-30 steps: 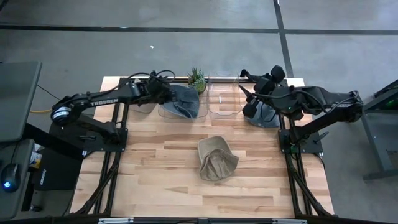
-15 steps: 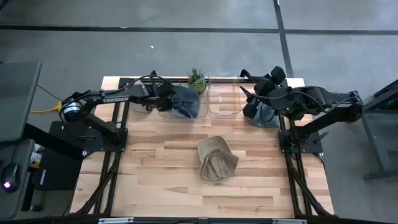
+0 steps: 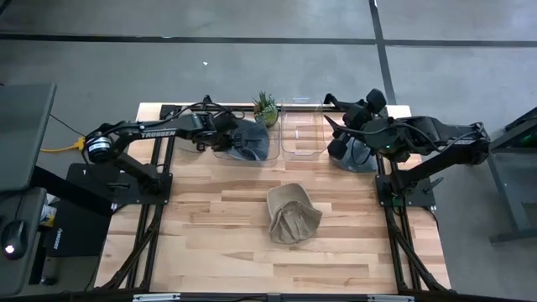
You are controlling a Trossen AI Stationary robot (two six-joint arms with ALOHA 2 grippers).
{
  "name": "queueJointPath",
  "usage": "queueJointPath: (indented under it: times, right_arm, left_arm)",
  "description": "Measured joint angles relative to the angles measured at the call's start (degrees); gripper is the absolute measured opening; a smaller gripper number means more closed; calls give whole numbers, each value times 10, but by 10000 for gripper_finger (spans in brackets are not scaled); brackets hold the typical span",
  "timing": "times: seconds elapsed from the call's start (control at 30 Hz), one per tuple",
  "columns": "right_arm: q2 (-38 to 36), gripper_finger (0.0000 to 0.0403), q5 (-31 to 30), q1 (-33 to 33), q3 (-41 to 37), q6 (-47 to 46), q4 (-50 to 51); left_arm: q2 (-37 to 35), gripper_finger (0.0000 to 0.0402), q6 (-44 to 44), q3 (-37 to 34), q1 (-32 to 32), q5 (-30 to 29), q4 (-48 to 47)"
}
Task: Pick & Place hat
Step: Put the bottom gray cap into the left transparent bin, then put the gray cap into the left transparent bin
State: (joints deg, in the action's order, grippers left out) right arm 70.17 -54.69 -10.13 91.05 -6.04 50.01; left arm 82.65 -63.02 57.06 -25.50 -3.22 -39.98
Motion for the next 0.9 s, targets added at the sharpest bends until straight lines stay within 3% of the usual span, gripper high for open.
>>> queueJointPath:
  times: [0.4,0.57,0.77,0.9]
  right_arm:
    - [0,211,0,0,0,-57,33]
    - [0,211,15,1,0,-121,89]
    - [0,211,96,26,0,-176,147]
    - [0,211,145,46,0,-193,186]
  left_arm:
    - [0,12,95,157,0,14,-19]
    - [-4,63,122,196,0,49,-20]
    - [-36,133,151,201,0,98,-1]
    - [-64,148,178,201,0,113,4]
